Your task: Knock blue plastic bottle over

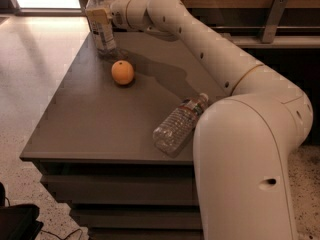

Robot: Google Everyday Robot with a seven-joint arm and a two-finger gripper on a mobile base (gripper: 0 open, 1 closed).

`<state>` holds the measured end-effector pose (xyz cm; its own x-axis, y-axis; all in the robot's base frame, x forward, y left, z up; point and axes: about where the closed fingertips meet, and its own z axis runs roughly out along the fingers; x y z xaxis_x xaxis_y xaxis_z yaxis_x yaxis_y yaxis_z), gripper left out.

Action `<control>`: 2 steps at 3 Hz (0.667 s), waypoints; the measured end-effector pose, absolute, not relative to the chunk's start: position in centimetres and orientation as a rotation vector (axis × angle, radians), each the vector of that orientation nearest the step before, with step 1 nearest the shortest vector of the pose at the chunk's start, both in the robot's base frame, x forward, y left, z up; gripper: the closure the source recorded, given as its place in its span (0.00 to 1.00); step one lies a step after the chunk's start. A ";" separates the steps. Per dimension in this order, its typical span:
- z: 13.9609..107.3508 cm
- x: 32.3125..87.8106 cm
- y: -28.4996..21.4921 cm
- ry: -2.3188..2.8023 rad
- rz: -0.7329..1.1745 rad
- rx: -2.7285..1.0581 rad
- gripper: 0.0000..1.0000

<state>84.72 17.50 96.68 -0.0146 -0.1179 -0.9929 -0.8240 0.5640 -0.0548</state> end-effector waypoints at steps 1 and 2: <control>97.6 84.7 15.3 1.549 0.618 -0.858 1.00; 97.9 84.5 13.3 1.627 0.541 -0.884 1.00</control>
Offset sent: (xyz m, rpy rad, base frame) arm -0.0007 -0.0839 0.0190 -0.2705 0.0902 -0.1538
